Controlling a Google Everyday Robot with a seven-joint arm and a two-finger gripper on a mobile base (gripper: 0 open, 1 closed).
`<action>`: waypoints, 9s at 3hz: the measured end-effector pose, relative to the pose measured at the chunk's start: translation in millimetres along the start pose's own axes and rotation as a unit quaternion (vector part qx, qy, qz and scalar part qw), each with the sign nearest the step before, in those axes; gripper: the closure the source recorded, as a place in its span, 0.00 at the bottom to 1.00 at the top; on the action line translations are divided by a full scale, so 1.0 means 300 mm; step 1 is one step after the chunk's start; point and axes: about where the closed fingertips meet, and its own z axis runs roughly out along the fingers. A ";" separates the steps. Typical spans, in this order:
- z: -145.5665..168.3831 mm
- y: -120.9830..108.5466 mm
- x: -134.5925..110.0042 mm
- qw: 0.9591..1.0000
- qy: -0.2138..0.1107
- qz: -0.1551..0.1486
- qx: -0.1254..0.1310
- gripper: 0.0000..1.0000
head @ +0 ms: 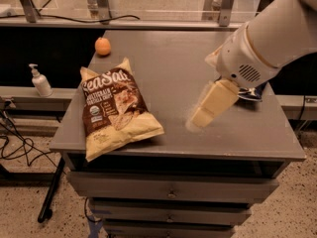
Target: Move brown chip bag near blue chip bag
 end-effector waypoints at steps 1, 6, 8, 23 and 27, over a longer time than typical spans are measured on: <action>0.113 0.045 -0.107 0.998 -0.049 0.040 -0.010 0.00; 0.578 0.065 -0.150 0.985 -0.118 0.125 0.019 0.42; 0.521 -0.001 -0.083 0.984 -0.102 0.140 0.040 0.89; -0.215 -0.358 0.745 0.981 0.163 0.081 0.065 1.00; -0.224 -0.309 0.741 0.983 0.159 0.082 0.044 0.12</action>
Offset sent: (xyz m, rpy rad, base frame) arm 0.0242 0.1138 -0.0787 0.2969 -0.0452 -0.1227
